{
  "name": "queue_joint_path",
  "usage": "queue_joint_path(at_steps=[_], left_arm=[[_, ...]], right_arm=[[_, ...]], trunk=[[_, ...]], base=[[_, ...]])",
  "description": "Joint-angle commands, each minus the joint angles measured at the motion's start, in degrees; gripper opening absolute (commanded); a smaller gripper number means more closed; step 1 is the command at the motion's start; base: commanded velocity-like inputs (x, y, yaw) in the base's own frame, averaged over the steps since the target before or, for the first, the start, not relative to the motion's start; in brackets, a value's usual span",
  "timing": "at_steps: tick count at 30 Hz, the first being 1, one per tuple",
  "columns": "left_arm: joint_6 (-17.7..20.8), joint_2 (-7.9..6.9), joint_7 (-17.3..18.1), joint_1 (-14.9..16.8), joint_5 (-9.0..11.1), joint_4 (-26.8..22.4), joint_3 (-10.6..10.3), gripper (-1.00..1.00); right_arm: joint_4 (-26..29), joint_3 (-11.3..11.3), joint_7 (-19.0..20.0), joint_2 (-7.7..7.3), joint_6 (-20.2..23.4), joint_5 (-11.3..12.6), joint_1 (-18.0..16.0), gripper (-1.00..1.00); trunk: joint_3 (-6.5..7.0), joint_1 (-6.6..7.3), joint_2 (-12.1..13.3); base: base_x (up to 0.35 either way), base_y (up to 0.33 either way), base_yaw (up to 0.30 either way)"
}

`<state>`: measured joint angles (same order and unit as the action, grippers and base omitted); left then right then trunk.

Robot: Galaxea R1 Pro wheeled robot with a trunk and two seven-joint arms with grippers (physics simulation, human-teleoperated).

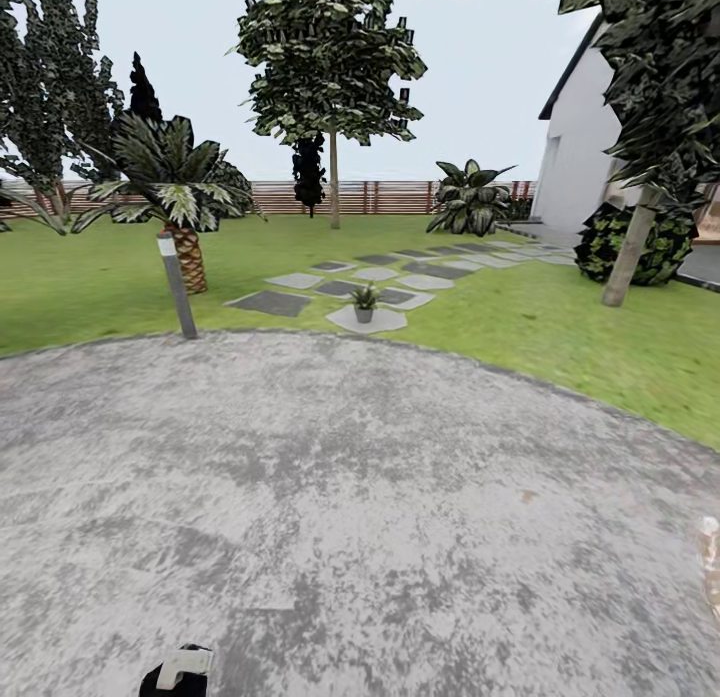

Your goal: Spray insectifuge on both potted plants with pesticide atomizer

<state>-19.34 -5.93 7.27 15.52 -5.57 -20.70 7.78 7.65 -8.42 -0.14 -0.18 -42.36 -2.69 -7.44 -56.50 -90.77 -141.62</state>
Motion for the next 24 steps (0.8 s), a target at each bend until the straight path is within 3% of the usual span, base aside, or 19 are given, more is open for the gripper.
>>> queue_joint_path(at_steps=[1,24], left_arm=[[-0.21,0.04,0.29,0.03,-0.58,0.04,0.49,-1.00],[-0.22,0.04,0.29,0.04,-0.58,0.04,0.49,-1.00]], right_arm=[[-0.04,-0.28,-0.02,0.01,-0.18,-0.26,-0.03,1.00],[-0.02,-0.28,-0.03,0.01,-0.18,-0.28,-0.03,1.00]], trunk=[[-0.05,-0.02,-0.02],[-0.05,-0.02,-0.02]], base=[[0.340,0.097,0.000],[0.340,0.130,0.000]])
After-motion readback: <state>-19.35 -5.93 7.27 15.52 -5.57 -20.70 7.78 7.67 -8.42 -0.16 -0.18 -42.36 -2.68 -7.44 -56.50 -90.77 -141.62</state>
